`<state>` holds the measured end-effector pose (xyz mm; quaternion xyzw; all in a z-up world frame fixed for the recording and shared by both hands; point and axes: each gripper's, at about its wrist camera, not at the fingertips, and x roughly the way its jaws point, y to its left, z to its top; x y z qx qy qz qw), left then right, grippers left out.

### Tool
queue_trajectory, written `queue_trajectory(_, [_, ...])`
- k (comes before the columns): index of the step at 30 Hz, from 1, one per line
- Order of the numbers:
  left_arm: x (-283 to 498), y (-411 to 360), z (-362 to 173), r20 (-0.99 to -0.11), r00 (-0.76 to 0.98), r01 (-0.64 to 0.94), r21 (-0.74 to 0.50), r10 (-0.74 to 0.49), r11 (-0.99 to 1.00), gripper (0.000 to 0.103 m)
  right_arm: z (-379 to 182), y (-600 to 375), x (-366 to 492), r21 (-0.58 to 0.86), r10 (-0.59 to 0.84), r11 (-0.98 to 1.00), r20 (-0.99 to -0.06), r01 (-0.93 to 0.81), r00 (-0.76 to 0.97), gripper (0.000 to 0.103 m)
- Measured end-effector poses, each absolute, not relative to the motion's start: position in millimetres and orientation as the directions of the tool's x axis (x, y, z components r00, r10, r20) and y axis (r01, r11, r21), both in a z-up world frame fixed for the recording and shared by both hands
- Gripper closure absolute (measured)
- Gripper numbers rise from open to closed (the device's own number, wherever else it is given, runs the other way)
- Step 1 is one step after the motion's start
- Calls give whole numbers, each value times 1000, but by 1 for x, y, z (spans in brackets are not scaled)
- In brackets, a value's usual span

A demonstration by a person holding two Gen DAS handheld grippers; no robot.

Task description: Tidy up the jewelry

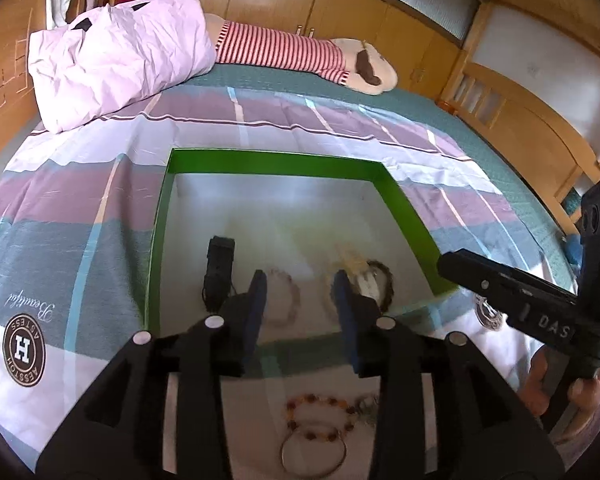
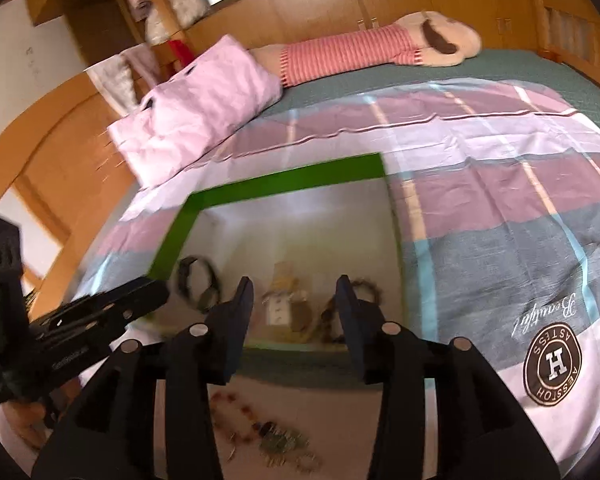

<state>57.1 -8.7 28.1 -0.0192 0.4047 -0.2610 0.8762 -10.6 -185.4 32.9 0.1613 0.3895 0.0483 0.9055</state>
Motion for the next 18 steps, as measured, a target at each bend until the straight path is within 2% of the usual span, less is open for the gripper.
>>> queue_trajectory(3, [35,-2,26,-727,523,466,-193,-445,863,69,23,-171,-23,270,212,963,-757,0,618,60])
queue_trajectory(6, [17,0,8,-787,493,460,-126,-371,879,69,-13,-156,-20,214,198,977,-858,-20,475,64])
queue_trajectory(9, [3,0,-19,-846,423,462,-108,-326,880,66,-39,-141,-15,197,203,979,-903,-55,378,65])
queue_trajectory(11, [0,-6,-28,-860,404,481,-90,-311,872,63,-54,-126,-13,136,161,986,-933,-98,321,65])
queue_trajectory(12, [0,-10,-31,-864,403,491,-75,-303,868,59,-58,-123,-13,122,149,987,-939,-104,311,71])
queue_trajectory(14, [-1,-16,-37,-871,395,507,-58,-292,860,56,-58,-123,-13,117,142,989,-934,-93,329,73])
queue_trajectory(16, [-1,-22,-44,-883,382,521,-39,-273,853,56,-52,-131,-11,117,131,991,-921,-62,367,97])
queue_trajectory(18, [-2,-25,-49,-891,378,528,-16,-252,849,55,-46,-149,-7,150,130,988,-903,19,410,97])
